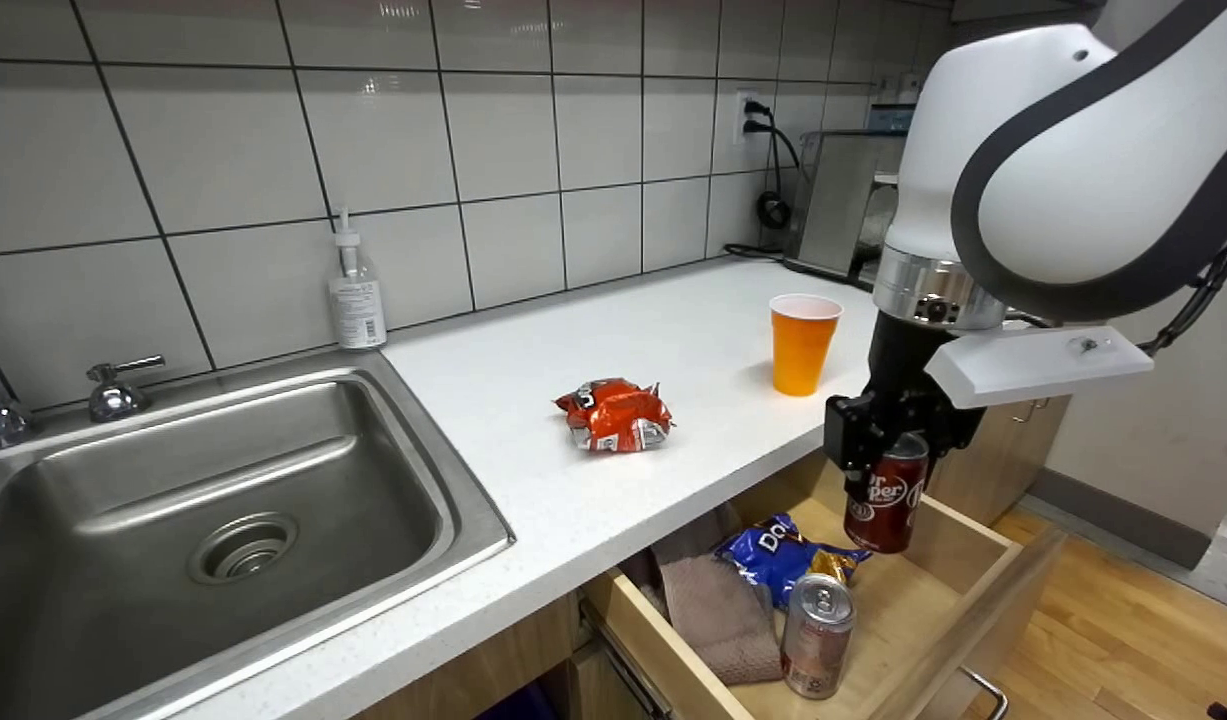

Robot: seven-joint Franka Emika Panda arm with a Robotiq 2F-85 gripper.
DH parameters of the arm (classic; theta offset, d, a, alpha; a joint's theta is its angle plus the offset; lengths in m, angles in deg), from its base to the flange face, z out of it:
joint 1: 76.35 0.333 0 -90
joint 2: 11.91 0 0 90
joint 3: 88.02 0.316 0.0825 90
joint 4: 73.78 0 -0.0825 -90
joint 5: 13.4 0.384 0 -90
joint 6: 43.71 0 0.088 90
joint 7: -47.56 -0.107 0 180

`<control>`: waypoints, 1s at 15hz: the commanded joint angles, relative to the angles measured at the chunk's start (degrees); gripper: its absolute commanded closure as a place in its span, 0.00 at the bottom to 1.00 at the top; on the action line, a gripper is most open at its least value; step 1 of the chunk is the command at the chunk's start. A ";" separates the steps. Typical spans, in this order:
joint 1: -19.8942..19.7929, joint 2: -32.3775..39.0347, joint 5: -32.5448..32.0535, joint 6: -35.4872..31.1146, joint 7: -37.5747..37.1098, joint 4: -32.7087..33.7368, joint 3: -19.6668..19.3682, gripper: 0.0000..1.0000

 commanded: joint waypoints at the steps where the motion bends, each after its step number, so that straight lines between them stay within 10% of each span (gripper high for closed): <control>1: -1.15 1.10 -0.23 -0.97 -2.05 -0.42 -0.70 0.61; 15: -2.07 7.31 0.76 -6.00 -3.06 -0.01 -5.10 0.61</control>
